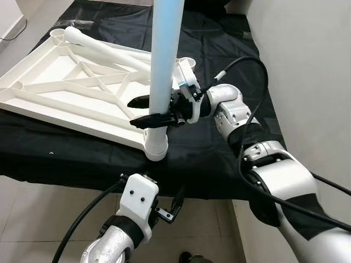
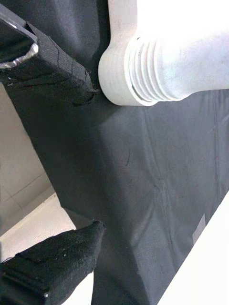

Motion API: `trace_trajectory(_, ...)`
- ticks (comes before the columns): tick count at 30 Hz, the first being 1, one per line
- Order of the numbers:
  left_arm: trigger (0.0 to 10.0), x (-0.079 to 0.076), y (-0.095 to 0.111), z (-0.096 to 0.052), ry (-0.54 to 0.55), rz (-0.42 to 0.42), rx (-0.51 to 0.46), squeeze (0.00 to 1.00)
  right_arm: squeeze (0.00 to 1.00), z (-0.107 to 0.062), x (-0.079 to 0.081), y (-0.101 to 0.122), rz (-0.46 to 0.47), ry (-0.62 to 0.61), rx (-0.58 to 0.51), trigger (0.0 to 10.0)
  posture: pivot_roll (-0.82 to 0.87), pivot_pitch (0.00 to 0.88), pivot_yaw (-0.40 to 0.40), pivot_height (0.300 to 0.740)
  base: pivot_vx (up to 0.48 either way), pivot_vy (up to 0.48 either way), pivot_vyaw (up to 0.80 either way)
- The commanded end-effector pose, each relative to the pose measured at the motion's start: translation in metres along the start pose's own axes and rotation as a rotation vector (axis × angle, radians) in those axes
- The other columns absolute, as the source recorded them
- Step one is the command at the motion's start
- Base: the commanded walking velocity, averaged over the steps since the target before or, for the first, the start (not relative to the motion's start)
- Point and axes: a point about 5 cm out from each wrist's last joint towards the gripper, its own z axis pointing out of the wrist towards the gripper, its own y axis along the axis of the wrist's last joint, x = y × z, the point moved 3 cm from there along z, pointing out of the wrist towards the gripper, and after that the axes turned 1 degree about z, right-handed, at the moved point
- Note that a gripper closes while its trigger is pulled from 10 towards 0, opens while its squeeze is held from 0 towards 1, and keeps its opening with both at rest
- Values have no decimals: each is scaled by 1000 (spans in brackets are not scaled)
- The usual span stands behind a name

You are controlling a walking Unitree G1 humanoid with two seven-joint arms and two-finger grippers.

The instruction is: Building children table

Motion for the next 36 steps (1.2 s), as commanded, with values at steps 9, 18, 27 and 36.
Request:
trace_trajectory(9, 10000, -3, -2, -5, 5, 0, 21, 0, 0, 6, 4, -55, 260, -161, 26, 10000, 159, 344, -127, 740, 0, 0, 0)
trace_trajectory(18, 10000, 1, -3, -2, 2, 15, 22, 0, 0, -6, -2, -56, 246, -272, -4, 10000, 149, 318, -114, 740, 0, 0, 0)
trace_trajectory(27, 10000, 6, -5, 3, 4, 27, 17, 0, 0, -17, 3, -65, 187, -301, 54, 10000, 139, 279, -103, 740, 0, 0, 0)
trace_trajectory(36, 10000, 9, -5, 6, 4, 36, 11, 0, 0, -18, 1, -71, 160, -340, 149, 10000, 138, 265, -102, 740, 0, 0, 0)
